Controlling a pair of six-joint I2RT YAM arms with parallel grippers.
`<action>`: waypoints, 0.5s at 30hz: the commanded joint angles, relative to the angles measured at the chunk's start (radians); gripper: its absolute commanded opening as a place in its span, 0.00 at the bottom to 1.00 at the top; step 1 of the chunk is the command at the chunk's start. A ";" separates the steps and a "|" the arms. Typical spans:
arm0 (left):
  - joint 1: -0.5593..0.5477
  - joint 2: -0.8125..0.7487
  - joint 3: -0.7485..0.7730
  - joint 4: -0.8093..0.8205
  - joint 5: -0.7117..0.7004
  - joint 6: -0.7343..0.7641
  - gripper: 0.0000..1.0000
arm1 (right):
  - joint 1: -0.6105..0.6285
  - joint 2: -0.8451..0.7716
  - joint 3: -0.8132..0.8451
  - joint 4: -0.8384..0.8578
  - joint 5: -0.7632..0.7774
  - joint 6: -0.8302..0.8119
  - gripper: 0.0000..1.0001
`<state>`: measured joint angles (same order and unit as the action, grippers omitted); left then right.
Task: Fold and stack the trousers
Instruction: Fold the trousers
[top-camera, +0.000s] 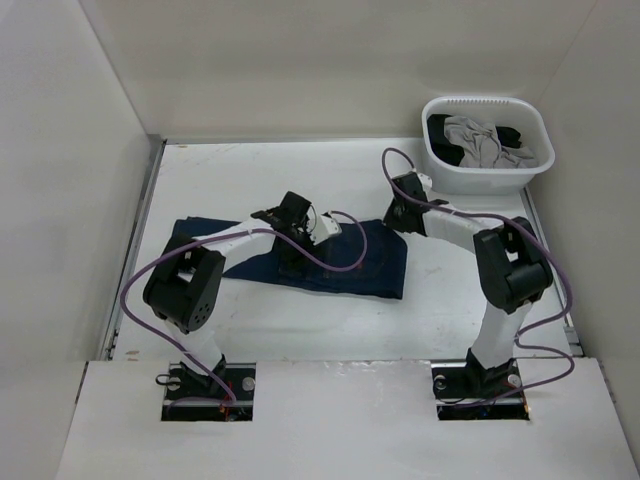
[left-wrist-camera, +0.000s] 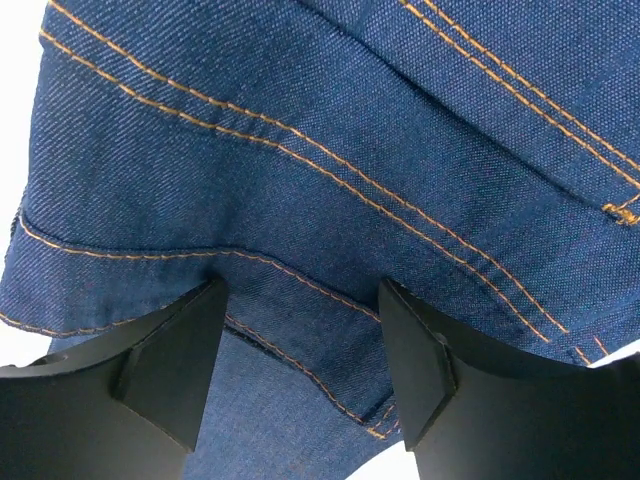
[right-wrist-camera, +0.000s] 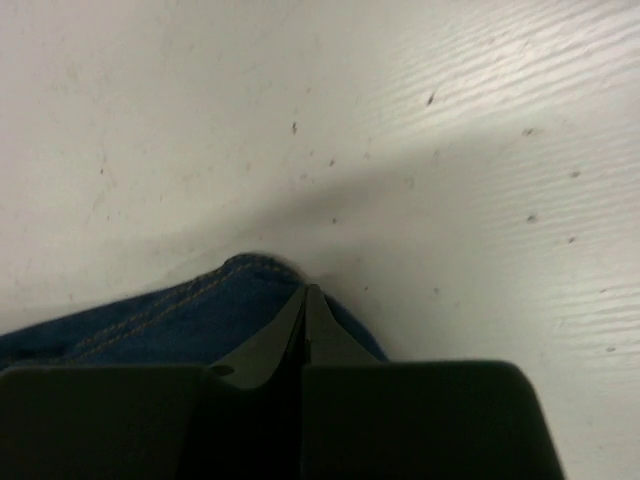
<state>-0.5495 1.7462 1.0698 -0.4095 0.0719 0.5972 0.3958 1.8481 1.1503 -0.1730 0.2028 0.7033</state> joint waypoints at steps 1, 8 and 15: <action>0.003 0.044 -0.057 -0.023 -0.006 -0.017 0.62 | -0.010 0.008 0.052 -0.002 0.087 -0.036 0.01; -0.017 0.050 -0.047 -0.035 -0.004 -0.042 0.62 | 0.025 -0.287 -0.062 -0.019 0.167 -0.056 0.98; -0.016 0.047 -0.022 -0.034 -0.004 -0.062 0.63 | 0.053 -0.458 -0.315 -0.125 0.006 0.198 1.00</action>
<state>-0.5568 1.7447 1.0687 -0.4065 0.0540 0.5652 0.4301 1.3865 0.9318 -0.2306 0.2867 0.7727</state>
